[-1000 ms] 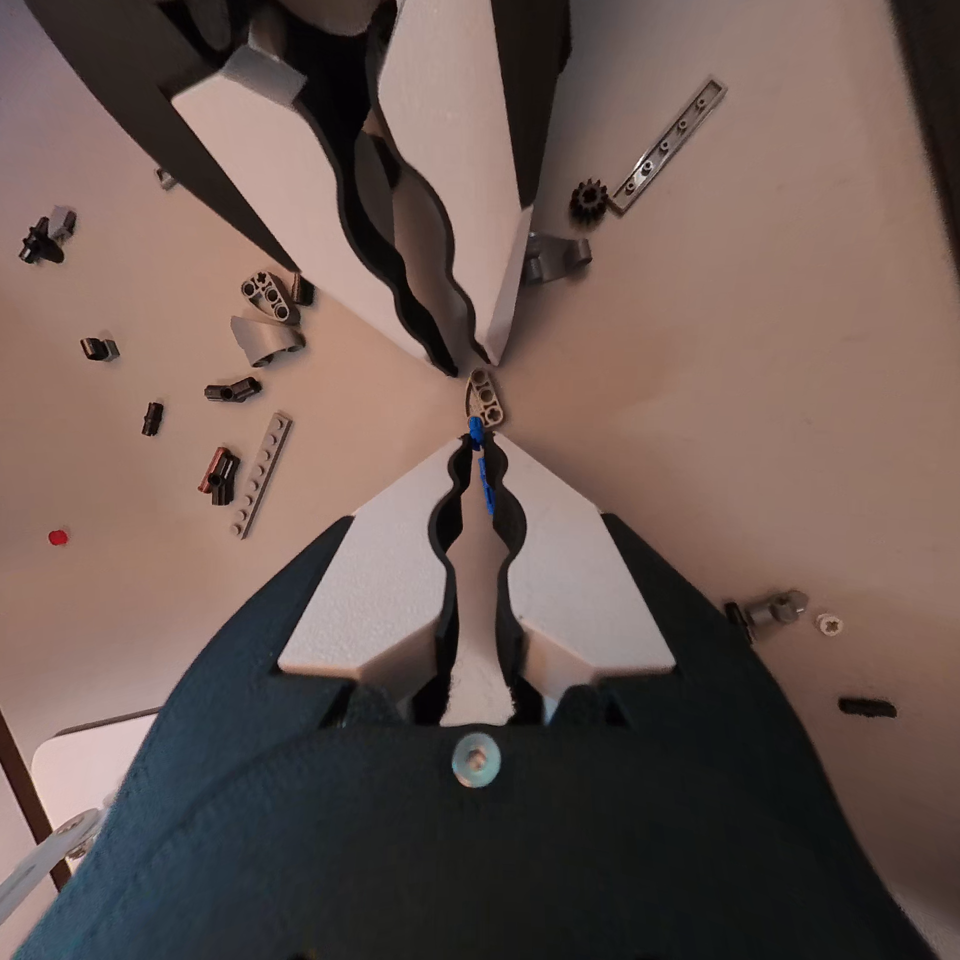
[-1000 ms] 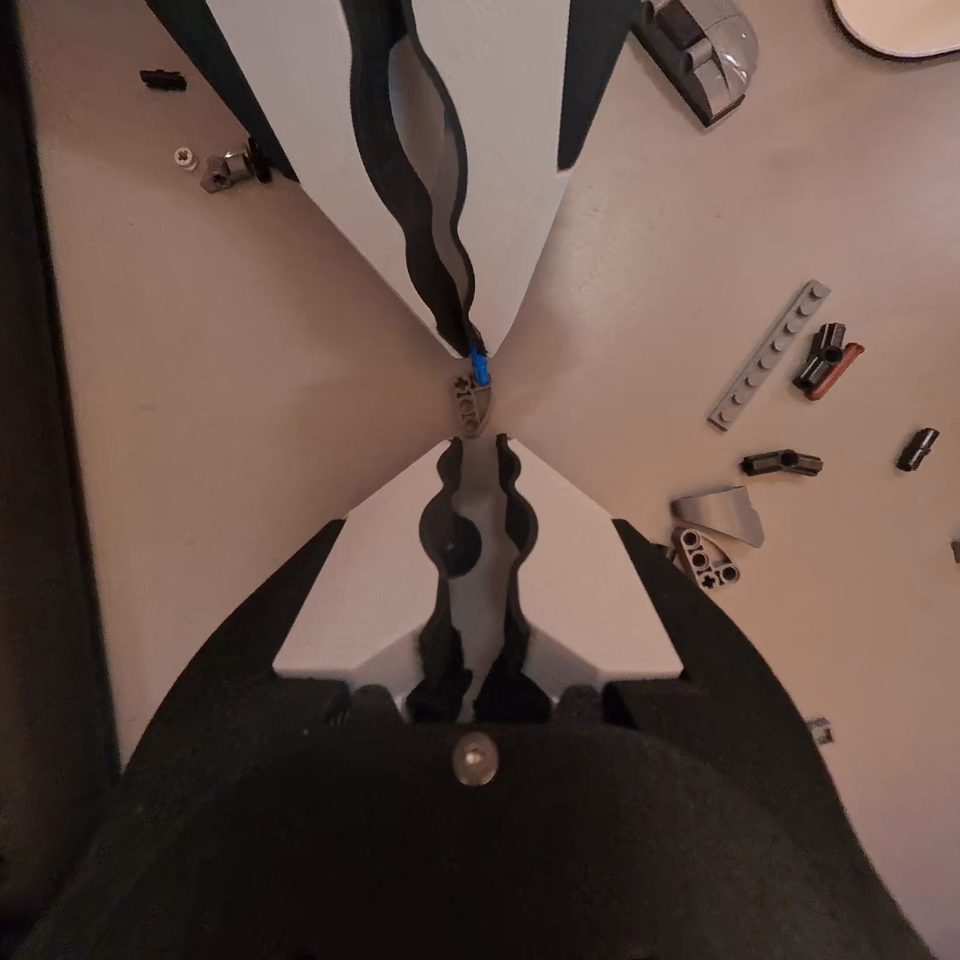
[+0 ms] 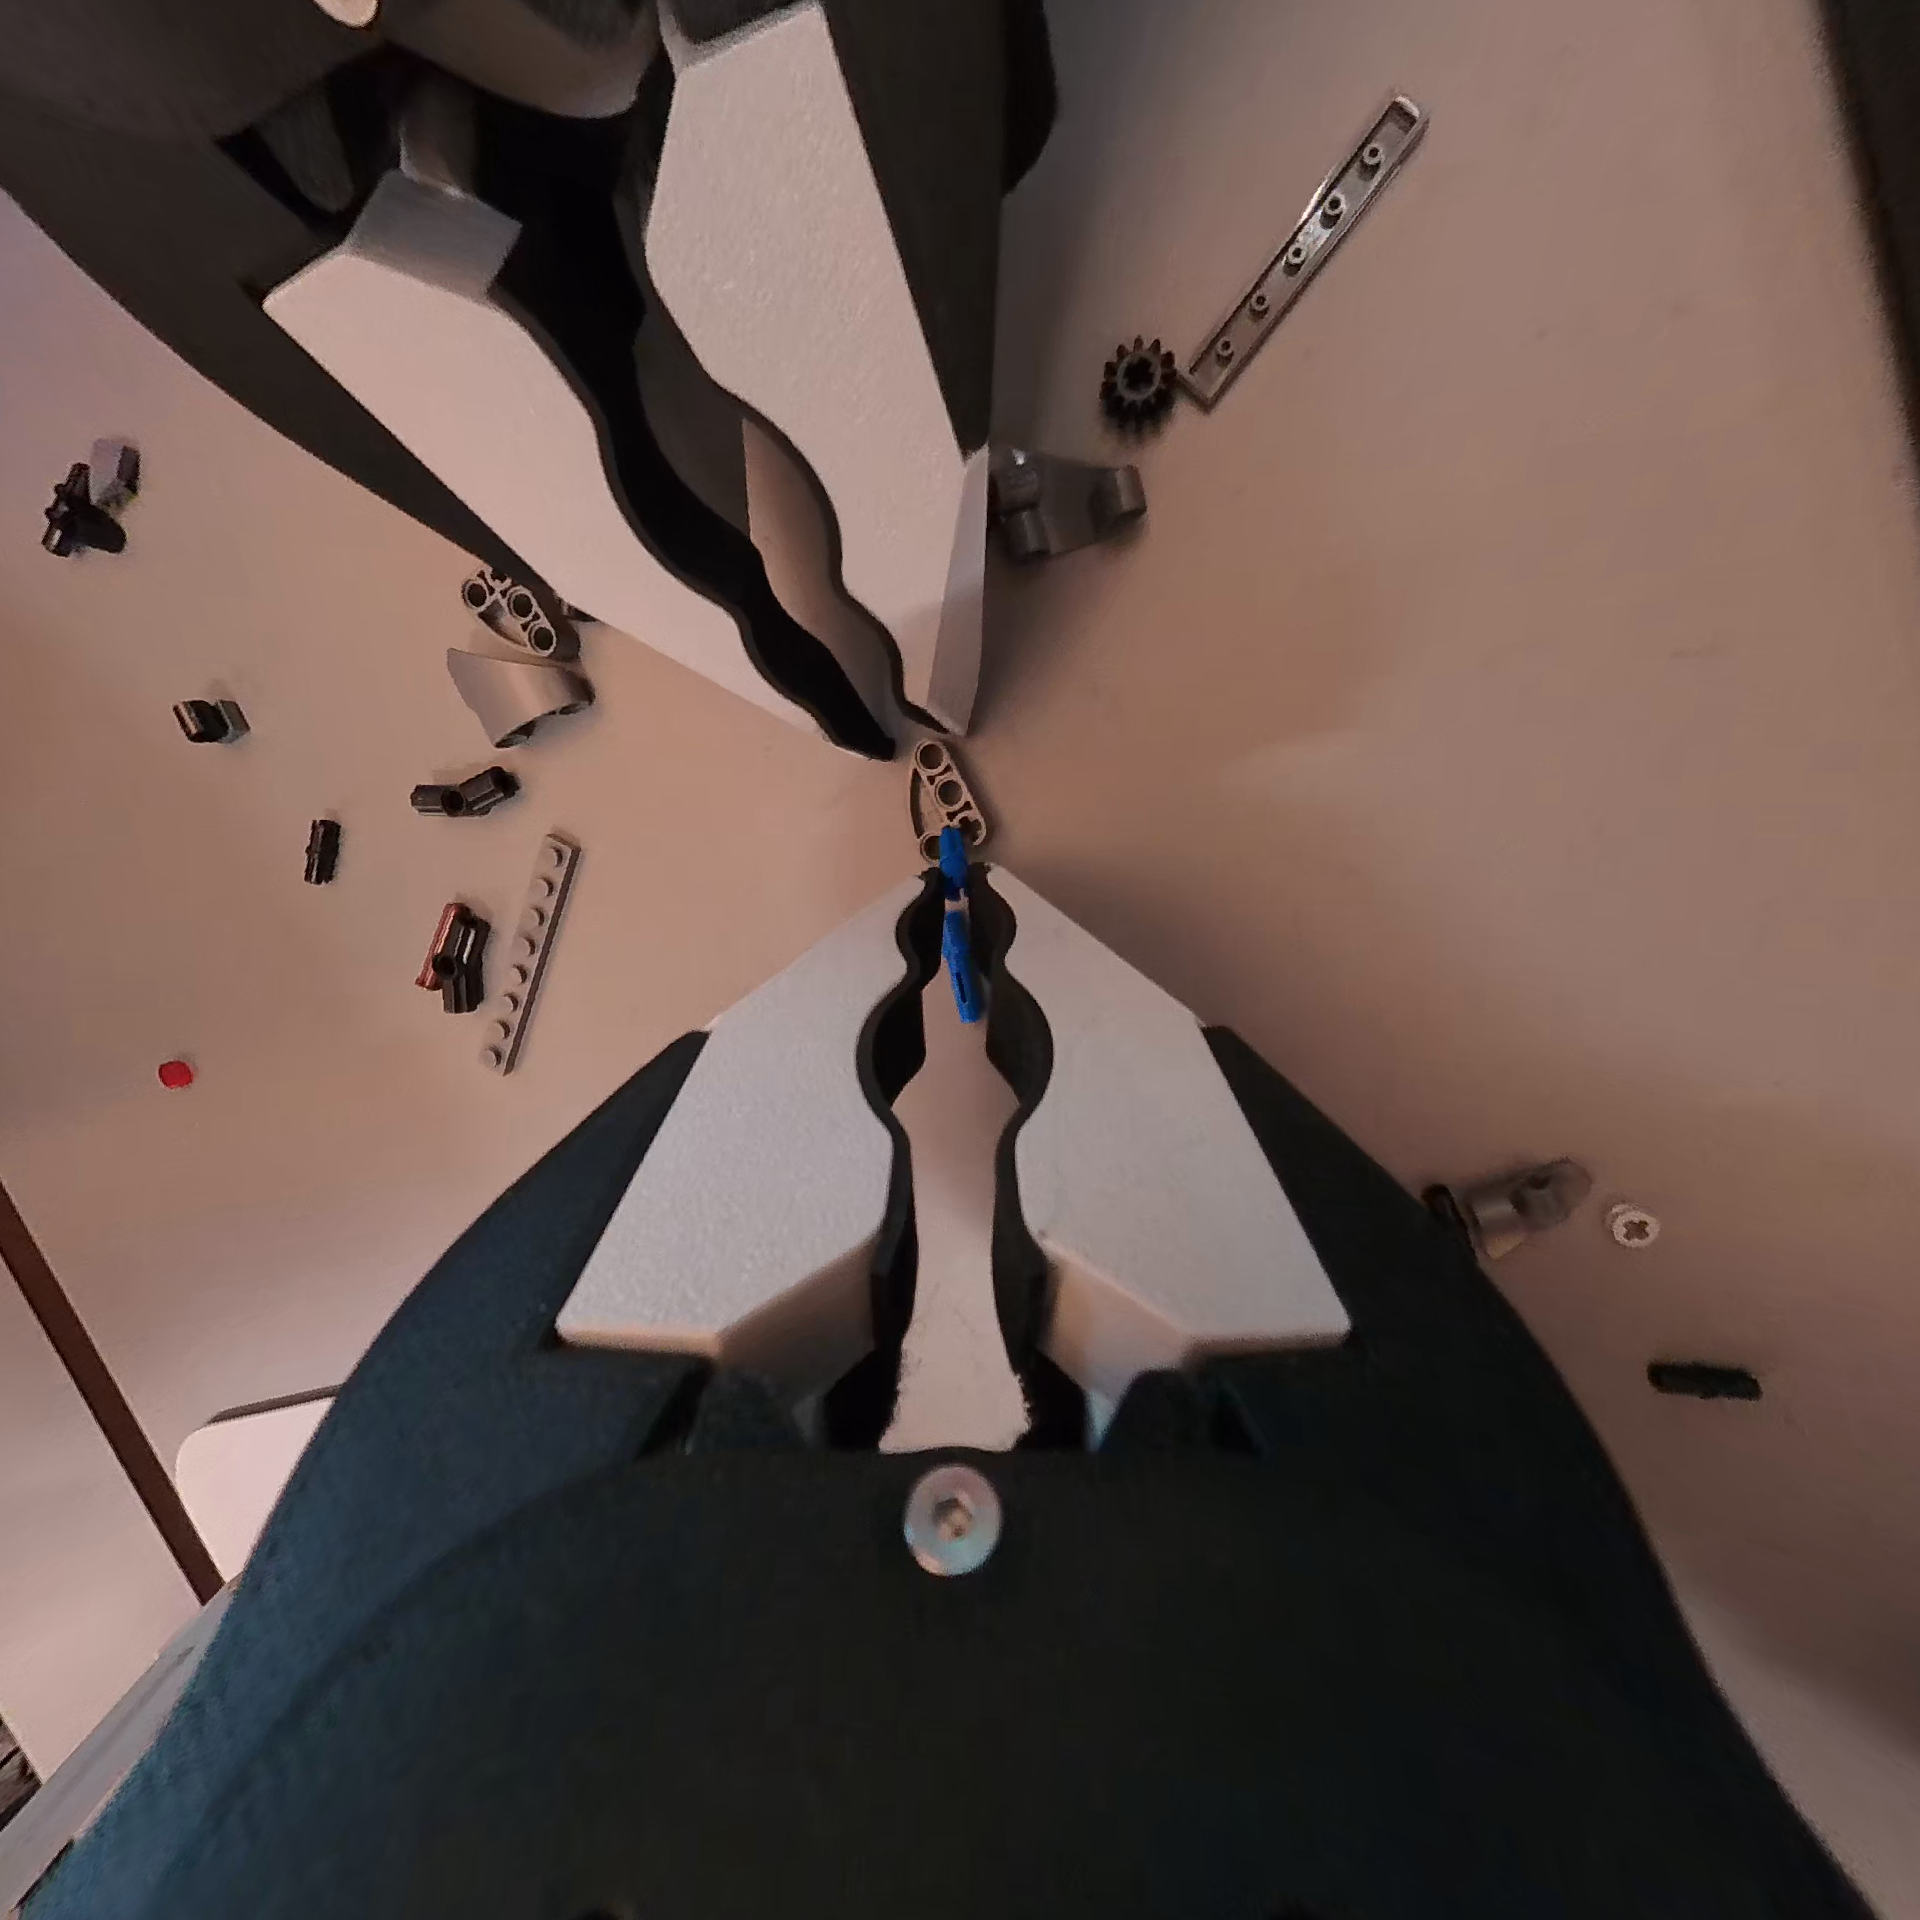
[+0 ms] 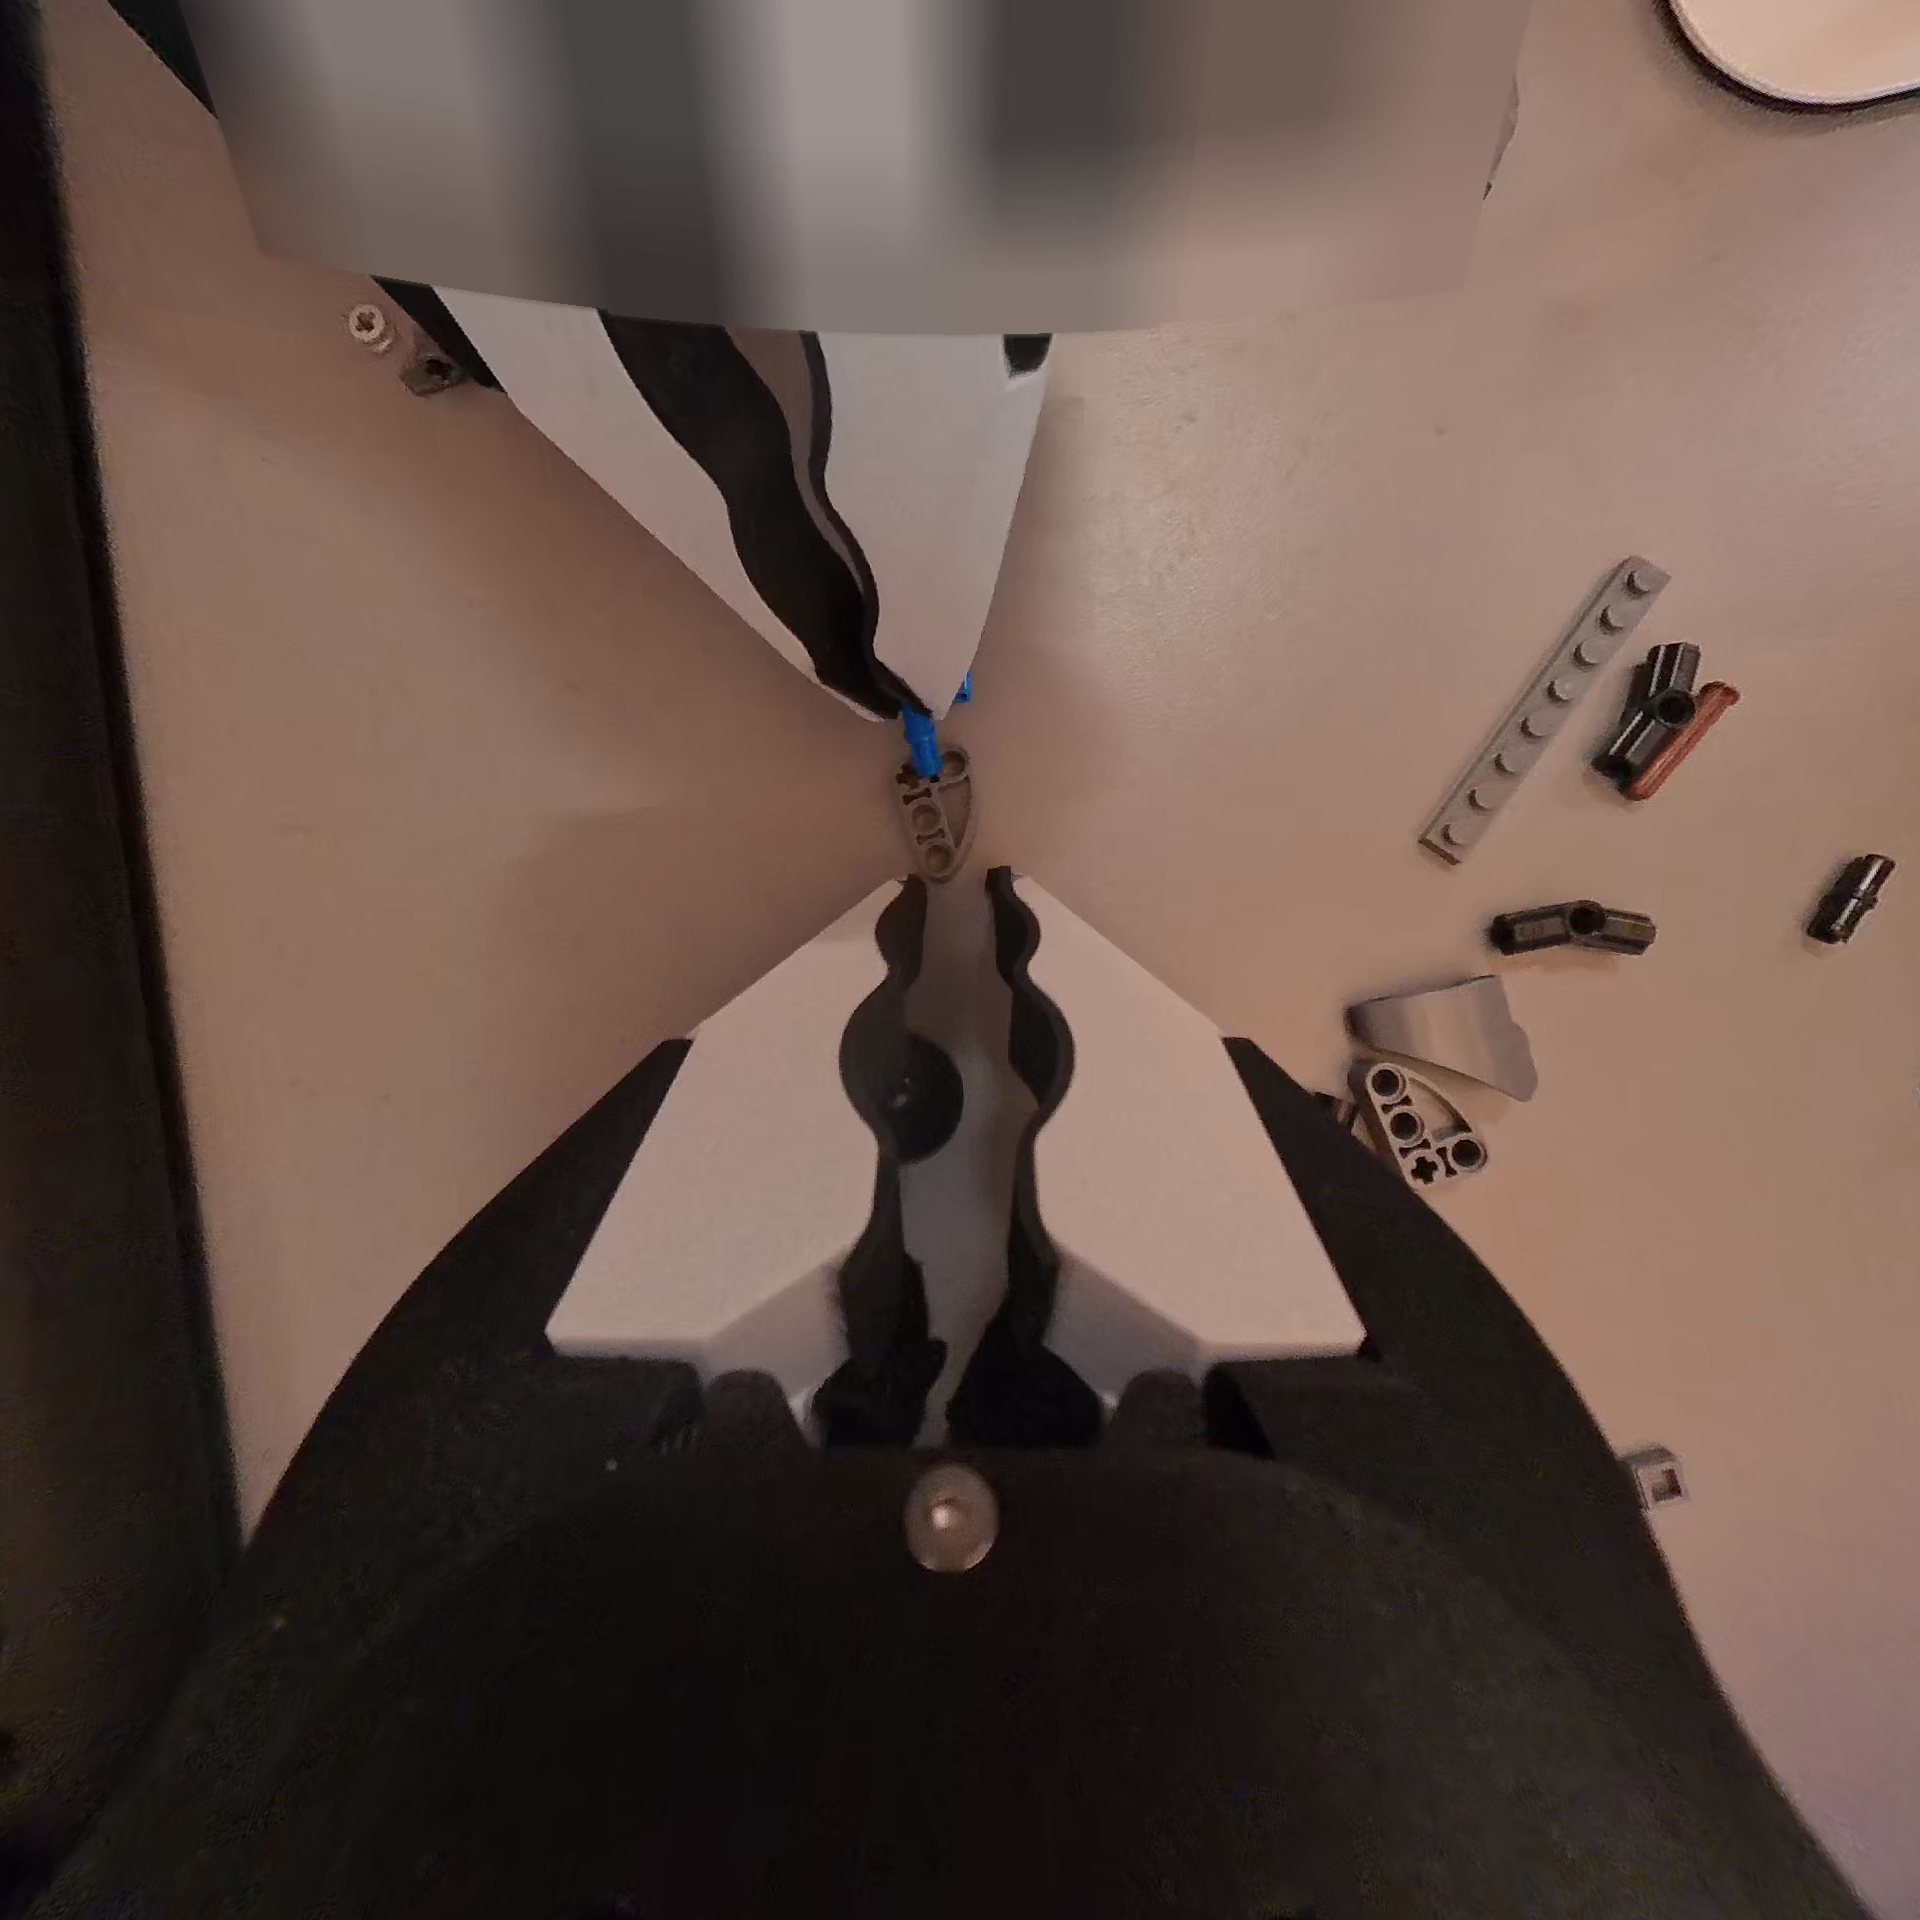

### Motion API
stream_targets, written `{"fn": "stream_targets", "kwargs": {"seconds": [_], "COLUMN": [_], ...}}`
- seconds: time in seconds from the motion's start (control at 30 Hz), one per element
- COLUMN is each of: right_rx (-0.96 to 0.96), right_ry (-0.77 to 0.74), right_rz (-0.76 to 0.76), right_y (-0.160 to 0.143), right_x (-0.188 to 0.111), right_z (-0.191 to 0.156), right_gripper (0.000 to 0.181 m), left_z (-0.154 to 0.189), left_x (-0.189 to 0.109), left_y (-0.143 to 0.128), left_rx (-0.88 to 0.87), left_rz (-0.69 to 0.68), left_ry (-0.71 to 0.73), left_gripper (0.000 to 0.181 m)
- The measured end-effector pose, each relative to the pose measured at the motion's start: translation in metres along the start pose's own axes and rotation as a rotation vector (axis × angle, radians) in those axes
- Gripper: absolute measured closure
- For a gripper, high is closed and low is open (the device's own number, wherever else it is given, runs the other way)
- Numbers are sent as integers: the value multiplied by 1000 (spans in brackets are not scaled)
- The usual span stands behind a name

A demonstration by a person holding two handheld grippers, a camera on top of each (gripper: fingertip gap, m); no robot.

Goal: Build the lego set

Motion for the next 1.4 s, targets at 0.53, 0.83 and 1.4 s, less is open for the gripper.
{"fn": "stream_targets", "kwargs": {"seconds": [0.53, 0.83, 1.4], "right_rx": [14, 36, 9], "right_ry": [-54, -48, 14], "right_rz": [69, 184, 170], "right_y": [2, 30, 28], "right_x": [-14, -25, -15], "right_z": [6, 2, -3], "right_gripper": [167, 166, 177], "left_z": [1, 2, 0], "left_x": [-9, -31, -30], "left_y": [1, -2, 4], "left_rx": [2, -17, 9], "left_rz": [11, 57, 91], "left_ry": [11, 6, 42], "left_gripper": [180, 179, 179]}}
Point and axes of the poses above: each gripper's, where its closed fingertips meet, x out along the fingers, y out of its top, z = x × y across the jaws, the point moved 10 cm from there along -x, back along the fingers, and after that the axes turned 11 degrees about -y, right-handed, at the moved point
